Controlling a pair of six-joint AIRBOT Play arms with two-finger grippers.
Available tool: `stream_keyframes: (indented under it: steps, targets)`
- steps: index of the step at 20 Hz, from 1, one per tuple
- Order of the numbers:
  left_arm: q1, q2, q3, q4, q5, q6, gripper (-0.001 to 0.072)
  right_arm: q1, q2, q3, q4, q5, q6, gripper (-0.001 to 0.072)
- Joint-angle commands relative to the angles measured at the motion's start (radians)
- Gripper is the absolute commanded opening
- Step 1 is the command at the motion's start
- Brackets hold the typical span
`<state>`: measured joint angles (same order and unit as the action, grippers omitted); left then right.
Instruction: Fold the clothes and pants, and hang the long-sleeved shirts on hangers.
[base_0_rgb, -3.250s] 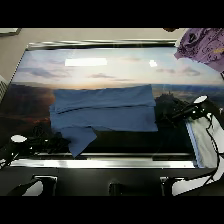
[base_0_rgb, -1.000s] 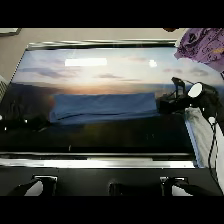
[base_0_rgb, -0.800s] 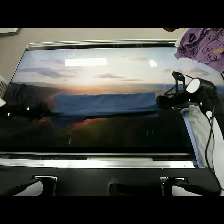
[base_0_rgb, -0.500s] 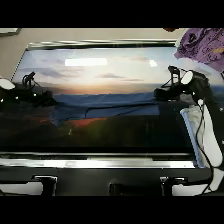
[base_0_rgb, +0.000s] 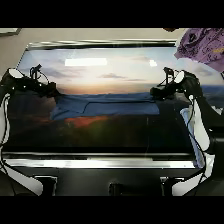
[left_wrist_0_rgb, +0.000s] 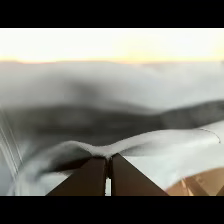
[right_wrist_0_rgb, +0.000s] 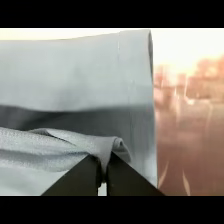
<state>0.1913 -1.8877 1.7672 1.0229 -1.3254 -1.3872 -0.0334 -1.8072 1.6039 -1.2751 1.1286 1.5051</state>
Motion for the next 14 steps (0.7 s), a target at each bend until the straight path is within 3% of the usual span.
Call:
stream_keyframes:
  steps: [1,4,5,6,7,9,10,14]
  targets:
    - [-0.001,-0.076,0.079,0.002,-0.001,-0.011,0.0015,0.001,-0.033,0.005,0.017,-0.040,0.011,0.0027]
    - [-0.001,-0.098,0.079,0.002,-0.002,-0.010,0.0018,0.001,-0.041,0.005,0.019,-0.073,0.028,0.0032]
    - [-0.001,-0.100,0.079,0.002,0.001,-0.010,0.0020,0.001,-0.041,0.005,0.019,-0.085,0.032,0.0109]
    - [0.000,-0.100,0.079,0.002,0.002,-0.010,0.0026,0.000,-0.041,0.005,0.019,-0.092,0.051,0.0240]
    - [0.001,-0.098,0.079,0.002,0.000,-0.011,0.0102,0.000,-0.040,0.005,0.019,-0.088,0.072,0.0318]
    - [0.002,-0.086,0.079,0.002,-0.003,-0.012,0.0455,-0.019,-0.030,0.014,0.038,-0.044,0.163,0.0550]
    - [0.005,-0.073,0.079,0.002,-0.003,-0.012,0.0533,-0.042,-0.026,0.035,0.077,0.000,0.190,0.0548]
    - [0.026,0.019,0.079,0.004,-0.003,-0.011,0.0542,-0.211,-0.031,0.105,0.331,0.127,0.145,0.0548]
